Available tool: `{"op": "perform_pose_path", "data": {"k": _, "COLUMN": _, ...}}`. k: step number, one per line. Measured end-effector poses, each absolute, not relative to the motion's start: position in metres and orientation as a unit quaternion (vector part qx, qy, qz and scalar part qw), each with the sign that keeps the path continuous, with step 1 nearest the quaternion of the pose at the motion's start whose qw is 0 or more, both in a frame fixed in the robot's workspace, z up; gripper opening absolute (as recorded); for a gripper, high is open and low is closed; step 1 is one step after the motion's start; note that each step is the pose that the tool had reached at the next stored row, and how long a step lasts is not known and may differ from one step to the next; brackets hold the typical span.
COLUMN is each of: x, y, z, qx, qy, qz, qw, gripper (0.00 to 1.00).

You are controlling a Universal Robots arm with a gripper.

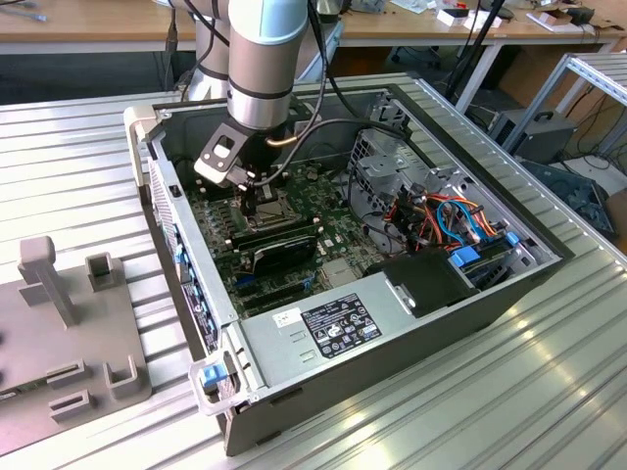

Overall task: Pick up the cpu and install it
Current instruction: 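Close the cpu cover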

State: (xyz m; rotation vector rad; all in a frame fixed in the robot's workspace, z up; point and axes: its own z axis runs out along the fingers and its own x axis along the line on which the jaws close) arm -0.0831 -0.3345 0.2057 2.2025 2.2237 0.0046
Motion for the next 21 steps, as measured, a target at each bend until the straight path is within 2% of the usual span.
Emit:
{"op": "perform_pose_path", "data": {"k": 10, "x": -0.083, "y": -0.334, "z": 0.205, "qx": 0.704, "qy": 0.71, "qz": 0.002, "qw": 0.006, "gripper": 0.11}}
{"op": "perform_pose_path", "data": {"k": 21, "x": -0.083, "y": -0.334, "z": 0.222, "qx": 0.704, "qy": 0.71, "qz": -0.001, "qw": 0.008, "gripper": 0.11}}
